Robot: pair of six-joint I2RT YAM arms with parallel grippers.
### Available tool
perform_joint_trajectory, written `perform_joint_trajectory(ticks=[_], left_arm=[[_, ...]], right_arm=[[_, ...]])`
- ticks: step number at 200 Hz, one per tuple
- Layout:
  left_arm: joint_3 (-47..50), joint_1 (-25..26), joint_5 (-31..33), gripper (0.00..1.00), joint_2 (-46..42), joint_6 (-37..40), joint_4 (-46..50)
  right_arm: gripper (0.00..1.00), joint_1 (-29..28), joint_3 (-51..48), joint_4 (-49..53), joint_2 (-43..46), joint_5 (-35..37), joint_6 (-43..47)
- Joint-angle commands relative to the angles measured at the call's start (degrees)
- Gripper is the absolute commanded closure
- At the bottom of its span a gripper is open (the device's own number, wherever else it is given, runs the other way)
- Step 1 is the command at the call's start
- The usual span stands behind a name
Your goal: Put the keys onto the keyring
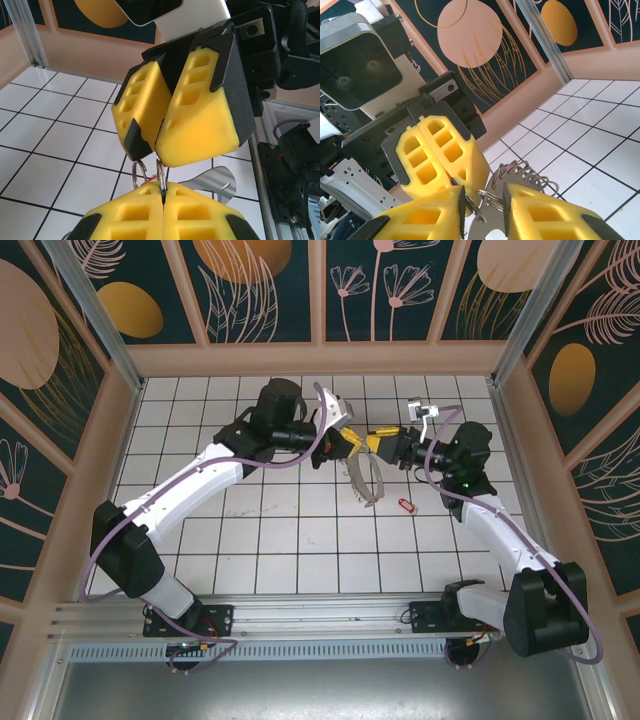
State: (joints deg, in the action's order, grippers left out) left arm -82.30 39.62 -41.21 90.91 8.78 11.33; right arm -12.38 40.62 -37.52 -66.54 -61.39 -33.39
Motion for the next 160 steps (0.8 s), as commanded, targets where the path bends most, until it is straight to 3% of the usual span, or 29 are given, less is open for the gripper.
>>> perform_joint_trajectory(ticks=[1, 108, 160], left_arm=[[-1.1, -0.9, -1.7, 1.0, 1.0, -0.2, -4.3], [-1.4, -1.8, -3.4, 1.0, 2.0, 0.6, -4.0], [-1.2, -2.5, -4.4, 1.0, 1.8, 0.7, -3.6]], right_arm=[[0.74, -1.7, 1.9, -2.1, -0.5, -3.2, 1.1], [0.7, -3.4, 4.5, 0.6, -3.5, -1.8, 3.7], [0.7, 0.1, 2.9, 1.7, -0.6, -0.2, 3.4]])
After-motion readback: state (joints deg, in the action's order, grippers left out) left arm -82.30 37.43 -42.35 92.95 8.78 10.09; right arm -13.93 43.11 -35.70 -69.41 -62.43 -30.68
